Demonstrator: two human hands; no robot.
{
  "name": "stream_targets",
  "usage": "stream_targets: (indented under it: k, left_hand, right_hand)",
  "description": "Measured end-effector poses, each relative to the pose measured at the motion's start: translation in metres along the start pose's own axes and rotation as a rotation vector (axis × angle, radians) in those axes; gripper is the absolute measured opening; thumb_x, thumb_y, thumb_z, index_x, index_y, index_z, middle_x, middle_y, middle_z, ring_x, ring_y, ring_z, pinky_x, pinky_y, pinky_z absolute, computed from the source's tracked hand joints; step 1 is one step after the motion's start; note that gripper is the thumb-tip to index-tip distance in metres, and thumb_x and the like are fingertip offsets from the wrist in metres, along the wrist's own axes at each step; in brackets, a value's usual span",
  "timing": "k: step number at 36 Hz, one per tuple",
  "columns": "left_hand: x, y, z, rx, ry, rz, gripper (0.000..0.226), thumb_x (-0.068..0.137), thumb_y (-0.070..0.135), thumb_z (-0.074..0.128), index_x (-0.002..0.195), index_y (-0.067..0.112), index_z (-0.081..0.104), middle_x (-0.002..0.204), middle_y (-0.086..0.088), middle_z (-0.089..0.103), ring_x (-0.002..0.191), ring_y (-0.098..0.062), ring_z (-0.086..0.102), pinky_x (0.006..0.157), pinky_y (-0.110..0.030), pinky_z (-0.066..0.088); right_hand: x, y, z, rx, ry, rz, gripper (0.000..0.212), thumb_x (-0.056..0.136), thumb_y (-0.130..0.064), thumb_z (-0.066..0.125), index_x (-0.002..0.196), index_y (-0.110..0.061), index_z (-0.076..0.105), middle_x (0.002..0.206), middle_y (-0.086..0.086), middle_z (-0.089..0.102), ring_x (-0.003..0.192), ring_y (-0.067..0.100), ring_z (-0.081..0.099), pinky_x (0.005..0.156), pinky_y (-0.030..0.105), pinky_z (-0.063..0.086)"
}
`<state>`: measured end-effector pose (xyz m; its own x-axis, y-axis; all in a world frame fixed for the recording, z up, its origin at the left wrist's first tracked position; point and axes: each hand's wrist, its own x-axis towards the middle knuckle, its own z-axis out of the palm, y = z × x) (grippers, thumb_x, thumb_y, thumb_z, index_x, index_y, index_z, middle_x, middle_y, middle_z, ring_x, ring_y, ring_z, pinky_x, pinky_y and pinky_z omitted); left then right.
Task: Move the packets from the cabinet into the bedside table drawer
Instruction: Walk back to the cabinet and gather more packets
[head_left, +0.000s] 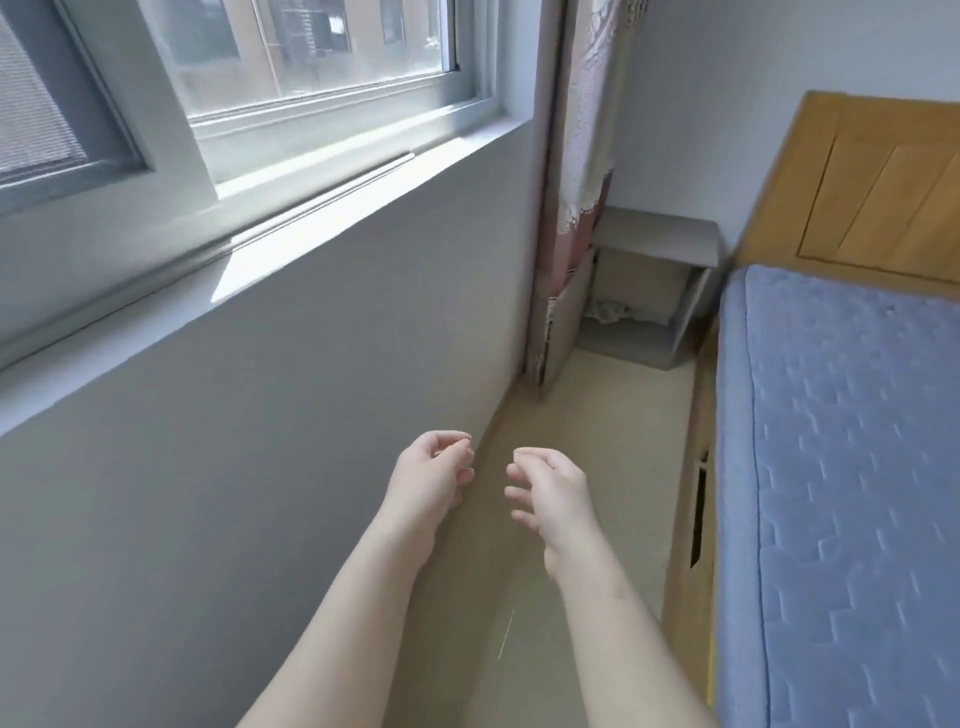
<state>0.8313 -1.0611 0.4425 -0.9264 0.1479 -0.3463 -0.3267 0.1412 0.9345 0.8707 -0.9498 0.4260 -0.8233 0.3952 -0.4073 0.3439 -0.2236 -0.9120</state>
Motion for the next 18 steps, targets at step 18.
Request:
stream_targets:
  k: [18]
  left_hand:
    - [0.343,0.125,0.164,0.042,-0.230,-0.013,0.012,0.095,0.018,0.048,0.089,0.021,0.059,0.088,0.003,0.061,0.079,-0.014,0.056,0.073,-0.026,0.045]
  right_hand:
    - [0.319,-0.141,-0.065,0.004,0.244,0.025,0.014,0.094,-0.019,0.049,0.085,-0.026,0.056,0.101,-0.001,0.060,0.089,0.016,0.057,0.066,0.023,0.043]
